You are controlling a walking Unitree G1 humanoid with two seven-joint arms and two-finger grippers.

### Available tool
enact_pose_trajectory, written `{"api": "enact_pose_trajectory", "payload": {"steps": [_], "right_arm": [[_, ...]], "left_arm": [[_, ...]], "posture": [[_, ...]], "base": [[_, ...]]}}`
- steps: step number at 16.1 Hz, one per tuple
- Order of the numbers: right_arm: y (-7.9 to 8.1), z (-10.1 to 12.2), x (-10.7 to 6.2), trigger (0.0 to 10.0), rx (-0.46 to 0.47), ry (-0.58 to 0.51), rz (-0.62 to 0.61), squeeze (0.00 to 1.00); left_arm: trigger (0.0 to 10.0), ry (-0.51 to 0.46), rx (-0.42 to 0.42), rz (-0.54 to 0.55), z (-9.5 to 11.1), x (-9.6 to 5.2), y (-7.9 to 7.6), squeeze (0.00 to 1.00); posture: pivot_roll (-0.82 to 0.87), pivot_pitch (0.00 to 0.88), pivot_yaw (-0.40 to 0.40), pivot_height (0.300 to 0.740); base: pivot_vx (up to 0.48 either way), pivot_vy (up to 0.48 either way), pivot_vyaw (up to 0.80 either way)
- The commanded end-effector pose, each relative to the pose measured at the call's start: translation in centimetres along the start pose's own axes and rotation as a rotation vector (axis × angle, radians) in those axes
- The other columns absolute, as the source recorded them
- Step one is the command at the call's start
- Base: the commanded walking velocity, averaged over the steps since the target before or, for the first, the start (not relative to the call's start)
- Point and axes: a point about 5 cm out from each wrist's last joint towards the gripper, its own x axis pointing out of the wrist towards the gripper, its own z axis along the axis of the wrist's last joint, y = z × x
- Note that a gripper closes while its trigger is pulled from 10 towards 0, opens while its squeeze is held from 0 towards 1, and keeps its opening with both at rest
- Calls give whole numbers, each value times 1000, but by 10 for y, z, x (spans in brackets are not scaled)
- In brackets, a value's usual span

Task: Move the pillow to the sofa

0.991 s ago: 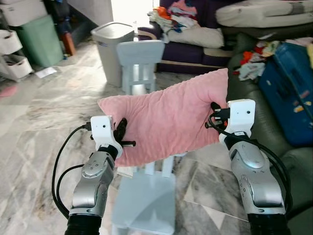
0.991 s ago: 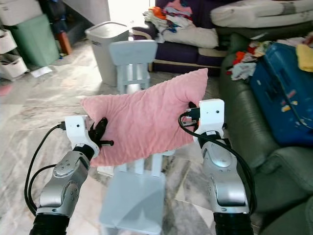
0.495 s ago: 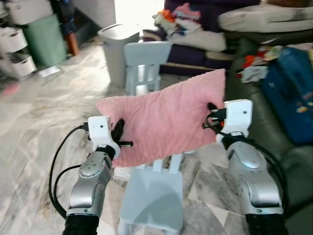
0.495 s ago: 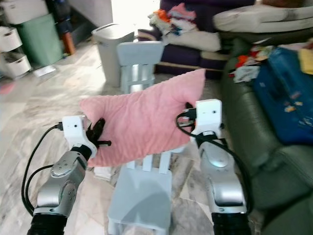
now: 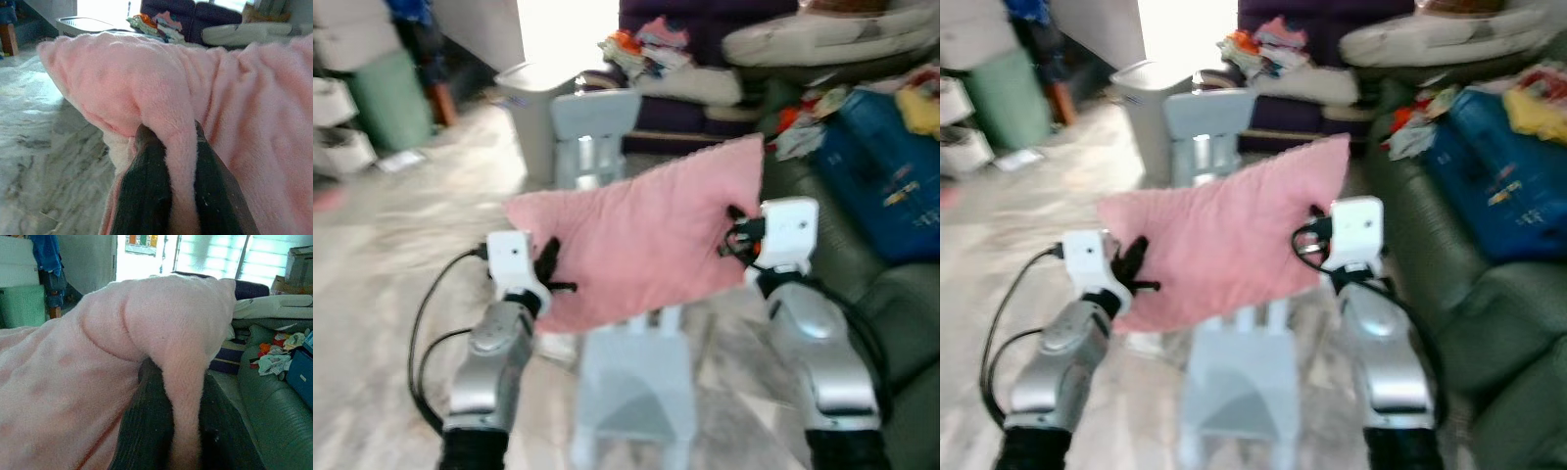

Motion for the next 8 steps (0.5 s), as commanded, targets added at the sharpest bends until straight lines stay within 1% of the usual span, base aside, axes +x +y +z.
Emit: {"api": "enact_pose_trajectory", "payload": {"steps": [1, 4, 8], "right_arm": [[4, 9, 1, 10000, 14, -40, 7, 0], [4, 9, 1, 10000, 13, -39, 6, 0], [4, 8, 2, 10000, 15, -37, 3, 0]], "left_arm": [[10000, -27, 26, -18, 7, 0, -2, 0], [10000, -40, 26, -38, 11, 2, -3, 0], [10000, -63, 50, -18, 20, 6, 6, 0]], "posture": [[-123, 0, 3, 740], [-121, 0, 4, 740], [-122, 0, 6, 740]], "base": [[0, 0, 0], [0, 0, 0], [0, 0, 0]]}}
